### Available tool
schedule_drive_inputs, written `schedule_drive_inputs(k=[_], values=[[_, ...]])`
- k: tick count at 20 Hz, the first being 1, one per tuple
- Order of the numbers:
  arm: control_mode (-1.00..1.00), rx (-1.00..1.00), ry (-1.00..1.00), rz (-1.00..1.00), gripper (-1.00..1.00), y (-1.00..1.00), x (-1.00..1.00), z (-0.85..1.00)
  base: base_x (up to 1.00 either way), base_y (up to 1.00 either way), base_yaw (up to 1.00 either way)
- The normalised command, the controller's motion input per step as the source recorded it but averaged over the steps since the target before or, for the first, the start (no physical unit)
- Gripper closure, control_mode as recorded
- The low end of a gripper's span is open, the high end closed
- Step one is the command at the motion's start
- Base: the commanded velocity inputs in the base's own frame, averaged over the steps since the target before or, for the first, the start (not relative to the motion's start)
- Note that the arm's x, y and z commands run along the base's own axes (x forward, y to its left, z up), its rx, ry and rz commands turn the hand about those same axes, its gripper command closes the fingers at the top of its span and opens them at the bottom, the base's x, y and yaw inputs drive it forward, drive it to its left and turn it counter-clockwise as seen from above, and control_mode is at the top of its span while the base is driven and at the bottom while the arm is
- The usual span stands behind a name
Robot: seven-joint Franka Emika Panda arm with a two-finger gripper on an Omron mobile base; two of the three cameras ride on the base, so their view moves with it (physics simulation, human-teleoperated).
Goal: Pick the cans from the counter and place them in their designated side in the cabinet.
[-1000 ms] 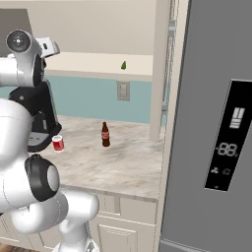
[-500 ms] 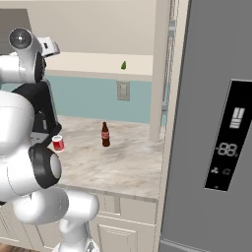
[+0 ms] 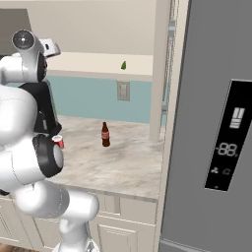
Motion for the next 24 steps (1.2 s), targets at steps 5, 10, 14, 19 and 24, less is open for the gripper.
schedule_drive_inputs(k=[5,10,14,19,24], values=[[-1.00,0.00,0.00,0.00,1.00,0.08,0.27,-0.04,0.00,0.00,0.00],[-1.00,0.00,0.01,0.00,1.00,0.07,0.28,-0.01,0.00,0.00,0.00],[-1.00,0.00,0.04,0.00,1.00,0.07,0.26,0.00,0.00,0.00,0.00],[-1.00,-0.01,0.05,0.00,1.00,0.05,0.20,0.00,0.00,0.00,0.00],[-1.00,-0.01,0.06,0.00,1.00,0.08,0.21,-0.01,0.00,0.00,0.00]])
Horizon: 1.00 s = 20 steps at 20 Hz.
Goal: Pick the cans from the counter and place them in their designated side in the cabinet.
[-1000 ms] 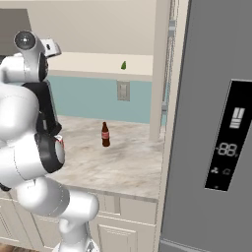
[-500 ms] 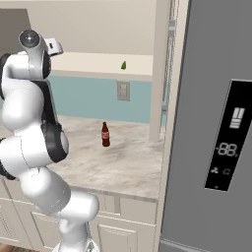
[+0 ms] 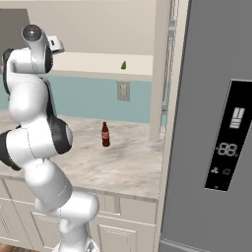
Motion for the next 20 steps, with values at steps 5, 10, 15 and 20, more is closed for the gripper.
schedule_drive_inputs(k=[5,10,15,20], values=[[-1.00,-0.01,0.04,0.00,1.00,0.10,0.22,-0.06,0.00,0.00,0.00],[-1.00,-0.01,0.01,0.00,1.00,0.10,0.21,-0.13,0.00,0.00,0.00],[-1.00,-0.02,0.00,0.00,1.00,0.11,0.24,-0.17,0.00,0.00,0.00],[-1.00,-0.01,0.00,0.00,1.00,0.04,0.26,-0.18,0.00,0.00,0.00]])
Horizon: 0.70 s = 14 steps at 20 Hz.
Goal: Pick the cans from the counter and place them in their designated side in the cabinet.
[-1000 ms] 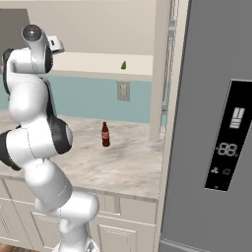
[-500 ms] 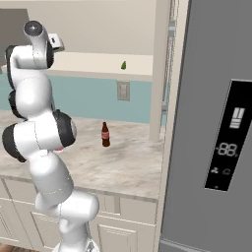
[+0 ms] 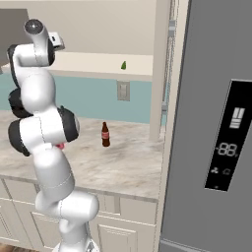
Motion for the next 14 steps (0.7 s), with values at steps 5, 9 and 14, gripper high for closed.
schedule_drive_inputs(k=[5,9,14], values=[[-1.00,-0.02,0.00,0.00,1.00,0.04,0.26,-0.21,0.00,0.00,0.00],[-1.00,-0.02,0.00,0.00,-1.00,0.06,0.21,-0.23,0.00,0.00,0.00],[-1.00,0.00,-0.02,0.00,-1.00,0.01,0.12,-0.12,0.00,0.00,0.00]])
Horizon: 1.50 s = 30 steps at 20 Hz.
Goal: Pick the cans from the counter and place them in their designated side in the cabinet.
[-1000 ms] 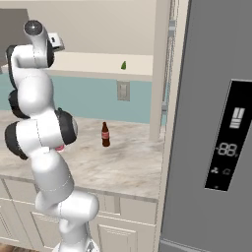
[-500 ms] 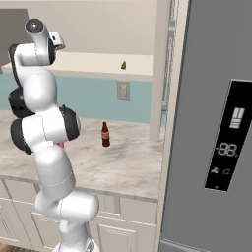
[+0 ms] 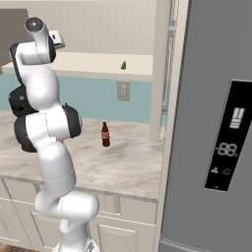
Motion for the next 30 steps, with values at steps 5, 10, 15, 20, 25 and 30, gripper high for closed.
schedule_drive_inputs(k=[5,10,15,20,25,30], values=[[-1.00,0.00,-0.05,0.01,-1.00,0.00,0.10,-0.03,0.00,0.00,0.00],[-1.00,0.00,-0.10,0.03,-1.00,-0.01,0.04,0.00,0.00,0.00,0.00],[-1.00,0.00,-0.16,0.07,-1.00,-0.05,-0.01,0.01,0.00,0.00,0.00],[-1.00,0.00,-0.18,0.08,-1.00,-0.12,-0.11,0.04,0.00,0.00,0.00],[-1.00,0.00,-0.18,0.09,-1.00,-0.14,-0.26,0.01,0.00,0.00,0.00],[-1.00,0.00,-0.09,0.07,-1.00,-0.18,-0.51,0.05,0.00,0.00,0.00]])
